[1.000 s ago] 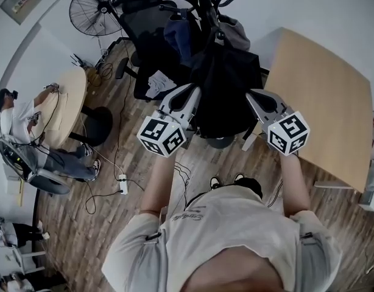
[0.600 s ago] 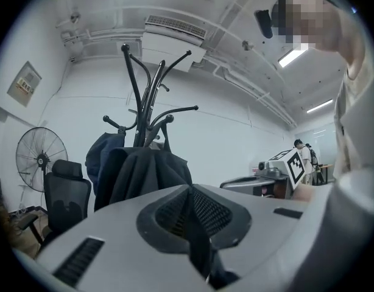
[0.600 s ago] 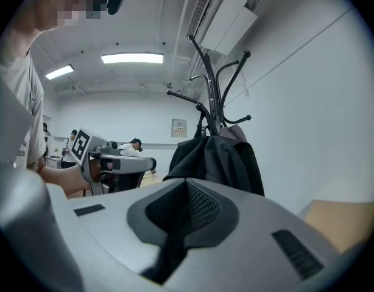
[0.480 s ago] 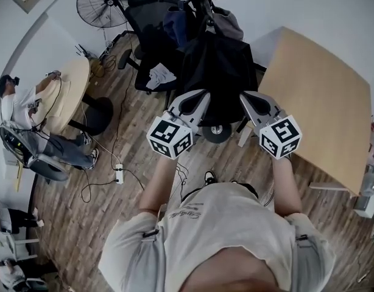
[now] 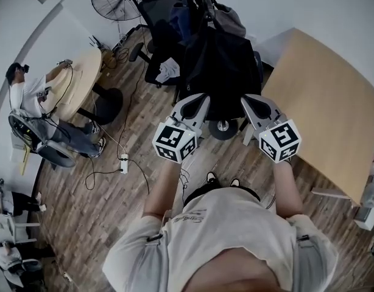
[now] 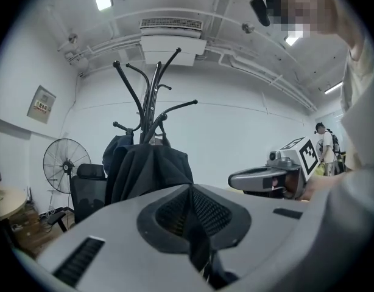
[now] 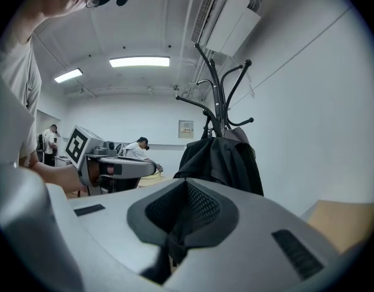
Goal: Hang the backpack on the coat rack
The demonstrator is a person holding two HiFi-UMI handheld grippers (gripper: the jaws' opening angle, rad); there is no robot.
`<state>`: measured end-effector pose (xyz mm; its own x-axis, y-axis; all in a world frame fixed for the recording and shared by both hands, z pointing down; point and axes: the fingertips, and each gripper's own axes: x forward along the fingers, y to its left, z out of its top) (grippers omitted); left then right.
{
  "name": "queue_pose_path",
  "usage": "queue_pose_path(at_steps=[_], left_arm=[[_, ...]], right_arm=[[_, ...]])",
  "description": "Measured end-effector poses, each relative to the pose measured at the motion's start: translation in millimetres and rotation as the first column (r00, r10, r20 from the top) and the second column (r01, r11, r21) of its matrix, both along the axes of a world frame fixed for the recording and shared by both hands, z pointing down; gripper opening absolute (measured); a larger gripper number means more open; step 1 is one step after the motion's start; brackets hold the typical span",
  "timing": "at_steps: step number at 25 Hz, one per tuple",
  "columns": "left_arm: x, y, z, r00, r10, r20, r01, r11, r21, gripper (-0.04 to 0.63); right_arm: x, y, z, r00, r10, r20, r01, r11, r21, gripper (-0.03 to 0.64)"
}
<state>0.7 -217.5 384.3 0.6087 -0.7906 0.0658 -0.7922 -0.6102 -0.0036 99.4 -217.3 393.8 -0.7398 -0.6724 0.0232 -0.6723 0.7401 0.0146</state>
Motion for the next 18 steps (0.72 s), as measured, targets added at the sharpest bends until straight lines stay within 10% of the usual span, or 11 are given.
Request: queue_pose_path(at_steps=[18], left_arm=[[-10.8,-12.2,14.7,0.999,0.033,-0.008,-0.033,0.999,-0.009,0.023]], right_arm=[[-13.6,-15.4,7.4,0.999,0.018,-0.047,-0.017,1.000,0.016,-0.006]])
